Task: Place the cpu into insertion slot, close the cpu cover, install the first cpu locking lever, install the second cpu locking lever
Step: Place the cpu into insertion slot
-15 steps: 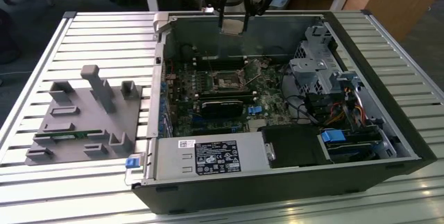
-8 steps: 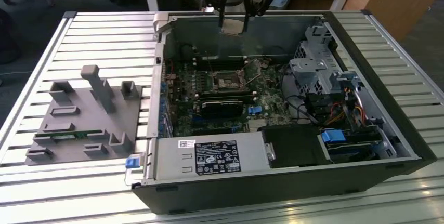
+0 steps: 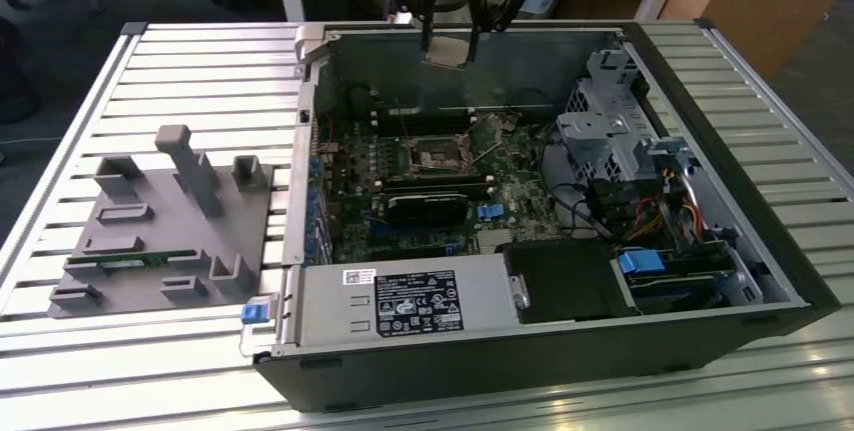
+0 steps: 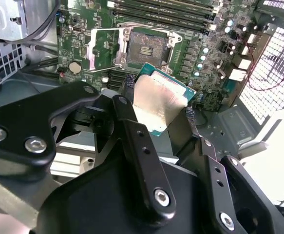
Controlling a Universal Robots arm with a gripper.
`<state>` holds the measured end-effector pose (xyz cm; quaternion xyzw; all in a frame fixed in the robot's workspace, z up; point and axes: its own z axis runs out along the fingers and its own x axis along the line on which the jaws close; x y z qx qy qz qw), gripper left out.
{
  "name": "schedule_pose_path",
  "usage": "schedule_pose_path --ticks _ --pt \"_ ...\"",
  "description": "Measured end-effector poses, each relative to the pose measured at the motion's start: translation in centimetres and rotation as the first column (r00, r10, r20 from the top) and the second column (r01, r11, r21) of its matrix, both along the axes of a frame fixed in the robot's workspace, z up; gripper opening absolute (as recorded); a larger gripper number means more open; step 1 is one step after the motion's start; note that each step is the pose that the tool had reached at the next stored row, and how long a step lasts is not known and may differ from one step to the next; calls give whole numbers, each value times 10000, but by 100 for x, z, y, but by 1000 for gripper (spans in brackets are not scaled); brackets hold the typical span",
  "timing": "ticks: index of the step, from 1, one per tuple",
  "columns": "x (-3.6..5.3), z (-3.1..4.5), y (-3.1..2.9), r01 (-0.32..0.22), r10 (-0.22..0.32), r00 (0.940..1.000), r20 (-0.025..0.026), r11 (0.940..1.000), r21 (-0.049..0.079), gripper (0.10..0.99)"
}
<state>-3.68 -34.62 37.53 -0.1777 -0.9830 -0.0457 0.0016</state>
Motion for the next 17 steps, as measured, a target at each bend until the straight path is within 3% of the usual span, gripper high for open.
schedule_pose_path --ticks 17 --pt "0 0 0 787 -787 9969 0 9969 0 525"
